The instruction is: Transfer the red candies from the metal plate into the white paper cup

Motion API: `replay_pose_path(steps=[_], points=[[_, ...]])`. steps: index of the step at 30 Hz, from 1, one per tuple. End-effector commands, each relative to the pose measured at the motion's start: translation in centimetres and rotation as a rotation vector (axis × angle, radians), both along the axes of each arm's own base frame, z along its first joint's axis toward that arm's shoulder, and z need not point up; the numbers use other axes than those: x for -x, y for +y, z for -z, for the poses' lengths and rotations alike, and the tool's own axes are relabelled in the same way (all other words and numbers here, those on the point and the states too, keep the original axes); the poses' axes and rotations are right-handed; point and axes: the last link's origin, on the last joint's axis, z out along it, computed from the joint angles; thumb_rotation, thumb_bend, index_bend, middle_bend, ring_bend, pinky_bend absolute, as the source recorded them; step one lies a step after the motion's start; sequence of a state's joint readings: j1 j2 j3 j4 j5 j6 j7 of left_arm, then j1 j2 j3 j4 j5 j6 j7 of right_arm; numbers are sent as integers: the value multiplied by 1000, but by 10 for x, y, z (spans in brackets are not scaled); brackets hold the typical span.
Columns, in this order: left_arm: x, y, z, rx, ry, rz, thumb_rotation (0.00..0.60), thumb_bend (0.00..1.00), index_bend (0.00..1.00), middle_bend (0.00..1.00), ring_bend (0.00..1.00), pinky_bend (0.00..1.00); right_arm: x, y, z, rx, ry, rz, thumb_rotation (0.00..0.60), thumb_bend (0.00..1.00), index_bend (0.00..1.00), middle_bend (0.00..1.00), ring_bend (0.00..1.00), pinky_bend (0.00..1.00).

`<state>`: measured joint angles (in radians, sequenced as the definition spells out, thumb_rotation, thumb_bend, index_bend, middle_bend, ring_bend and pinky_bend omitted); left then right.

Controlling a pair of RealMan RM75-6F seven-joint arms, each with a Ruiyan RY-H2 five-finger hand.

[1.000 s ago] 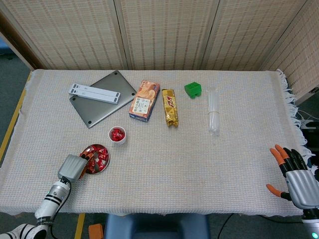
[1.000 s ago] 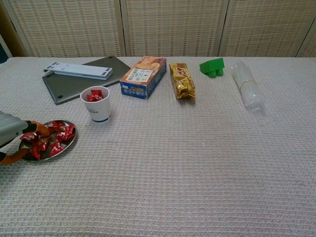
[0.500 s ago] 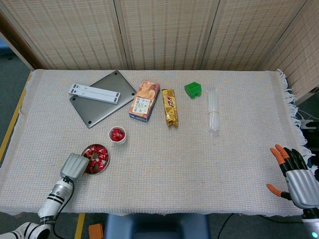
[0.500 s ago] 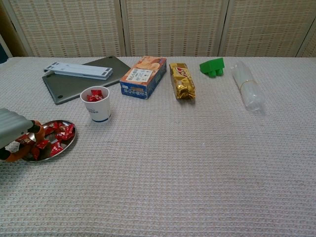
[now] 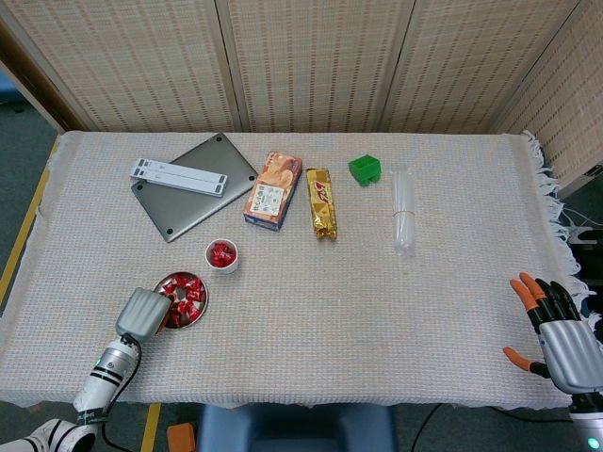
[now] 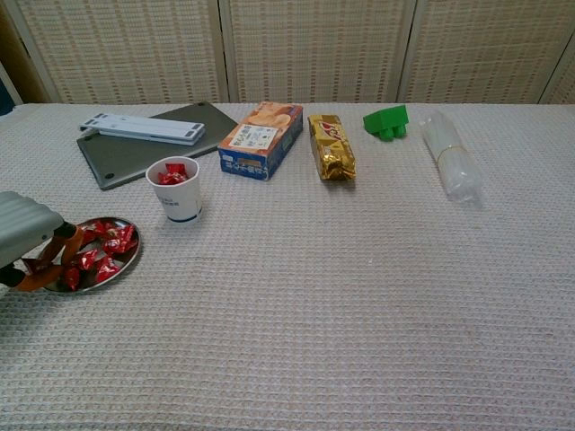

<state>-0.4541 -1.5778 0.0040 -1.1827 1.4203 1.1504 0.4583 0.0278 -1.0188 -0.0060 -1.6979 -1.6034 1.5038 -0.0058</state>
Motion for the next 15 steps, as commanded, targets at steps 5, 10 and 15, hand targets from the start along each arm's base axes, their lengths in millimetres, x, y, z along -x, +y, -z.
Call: replay_pose_path(steps=[5,10,15], points=[[-6,2,0,-11,-20,27,600,387,606,667,755,1000,0,0,0,0,0,0,600,63,0,0,0,0],[-8,4,0,-12,-23,32,600,400,637,697,760,1000,0,0,0,0,0,0,600,62,0,0,0,0],[-25,14,-6,-34,-62,74,600,430,658,715,762,1000,0,0,0,0,0,0,600,62,0,0,0,0]])
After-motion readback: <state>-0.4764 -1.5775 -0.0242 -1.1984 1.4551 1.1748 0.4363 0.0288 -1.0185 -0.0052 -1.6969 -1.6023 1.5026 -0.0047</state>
